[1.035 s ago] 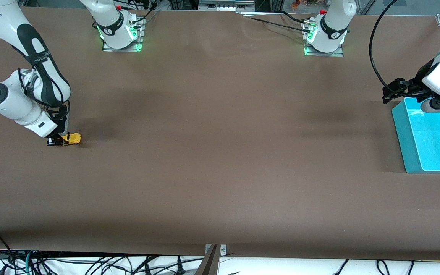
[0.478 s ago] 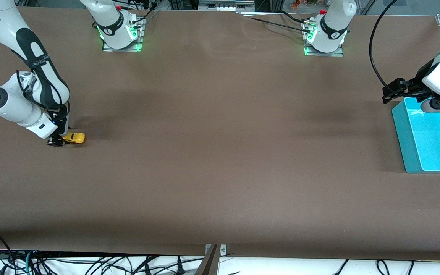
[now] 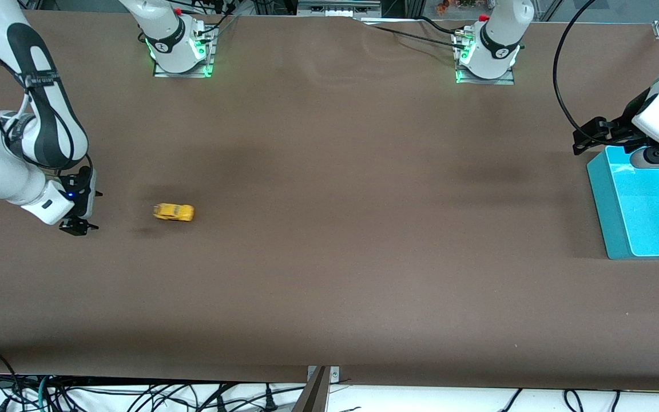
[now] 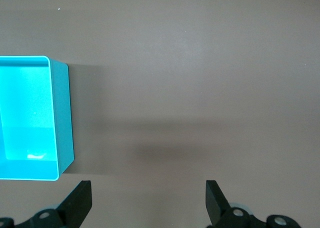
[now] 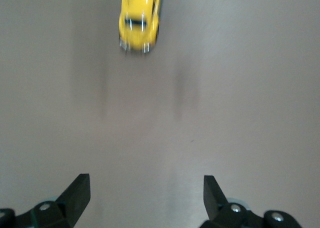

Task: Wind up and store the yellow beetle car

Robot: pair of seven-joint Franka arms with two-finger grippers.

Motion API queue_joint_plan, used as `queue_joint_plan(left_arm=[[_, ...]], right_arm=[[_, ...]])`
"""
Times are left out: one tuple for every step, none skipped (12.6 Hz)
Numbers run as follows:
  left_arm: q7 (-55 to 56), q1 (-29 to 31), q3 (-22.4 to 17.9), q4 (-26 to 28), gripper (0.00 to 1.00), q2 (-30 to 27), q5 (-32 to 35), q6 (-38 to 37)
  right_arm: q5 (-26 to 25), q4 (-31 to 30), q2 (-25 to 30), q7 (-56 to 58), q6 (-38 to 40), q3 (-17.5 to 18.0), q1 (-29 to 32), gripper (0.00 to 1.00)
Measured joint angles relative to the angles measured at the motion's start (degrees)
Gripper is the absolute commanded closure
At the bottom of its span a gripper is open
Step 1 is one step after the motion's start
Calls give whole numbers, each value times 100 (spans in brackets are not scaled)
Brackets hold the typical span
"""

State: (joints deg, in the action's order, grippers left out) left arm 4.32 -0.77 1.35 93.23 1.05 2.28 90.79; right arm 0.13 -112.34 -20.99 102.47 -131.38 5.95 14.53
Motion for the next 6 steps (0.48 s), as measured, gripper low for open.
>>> queue_joint_plan(left_arm=[[0, 0, 0, 0, 0, 0, 0, 0], [0, 0, 0, 0, 0, 0, 0, 0], [0, 0, 0, 0, 0, 0, 0, 0], [0, 0, 0, 0, 0, 0, 0, 0], [0, 0, 0, 0, 0, 0, 0, 0], [0, 0, 0, 0, 0, 0, 0, 0]], right_arm=[[-3, 66, 126, -226, 114, 69, -42, 0], [-5, 90, 258, -493, 188, 103, -99, 0], [-7, 96, 394, -785, 255, 116, -165, 0], [-9, 106, 548, -1129, 326, 123, -243, 0], [-13, 117, 721, -1485, 420, 130, -343, 0], [-14, 126, 919, -1862, 517, 136, -461, 0]])
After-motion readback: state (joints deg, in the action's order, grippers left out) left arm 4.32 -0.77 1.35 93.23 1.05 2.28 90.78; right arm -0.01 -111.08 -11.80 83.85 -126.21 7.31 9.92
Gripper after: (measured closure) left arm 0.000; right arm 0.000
